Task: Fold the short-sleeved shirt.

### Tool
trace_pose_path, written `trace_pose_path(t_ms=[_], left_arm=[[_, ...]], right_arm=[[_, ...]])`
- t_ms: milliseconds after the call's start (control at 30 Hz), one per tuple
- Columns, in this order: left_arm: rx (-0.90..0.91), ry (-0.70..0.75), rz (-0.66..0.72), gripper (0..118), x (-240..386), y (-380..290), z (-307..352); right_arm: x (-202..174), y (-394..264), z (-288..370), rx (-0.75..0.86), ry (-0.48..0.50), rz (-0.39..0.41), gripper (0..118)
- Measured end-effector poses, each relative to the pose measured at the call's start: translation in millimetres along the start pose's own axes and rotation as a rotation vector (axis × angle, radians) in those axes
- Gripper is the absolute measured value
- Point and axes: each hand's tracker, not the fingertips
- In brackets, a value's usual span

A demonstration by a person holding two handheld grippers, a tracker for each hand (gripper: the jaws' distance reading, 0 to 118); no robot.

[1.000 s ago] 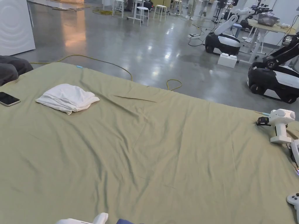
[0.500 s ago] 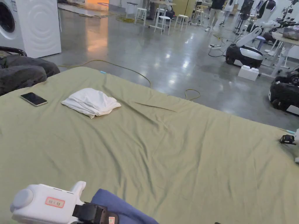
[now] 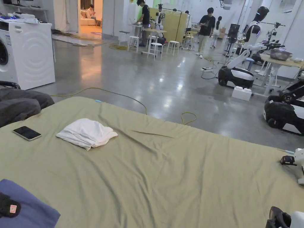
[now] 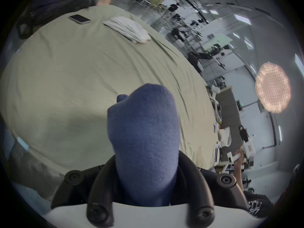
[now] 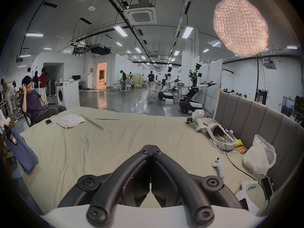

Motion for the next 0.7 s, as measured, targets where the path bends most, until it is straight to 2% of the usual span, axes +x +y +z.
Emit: trace_pose_path(t_ms=[167,233,367,433,533,700], left_arm=[[0.013,0.050,0.086,30,-27.1,9.1,6.4],[0.000,0.091,0.103,30,-57.4,30.6,7.3],[-0.011,0.228,0.087,31,-50.7,26.7,6.8],[-0.004,0.266,0.080,39,-48.2,28.3,8.5],[0.052,0.351,0.040,64,-62.1,44.9,22.2],[0.158,0.499,0.025,65,-45.1,45.4,52.5]], right_arm=[[12.7,2.3,-2.9,-0.001,-0.037,-0.020,0],[15.1,0.4,-3.1,-0.007,-0.042,-0.021,0],[14.3,-5.3,-4.6,-0.026,-0.044,-0.015,0],[12.8,-6.9,-5.9,-0.036,-0.040,-0.013,0],[9.9,-9.7,-6.9,-0.041,-0.031,-0.014,0],[7.5,-13.2,-7.4,-0.047,-0.010,-0.012,0]])
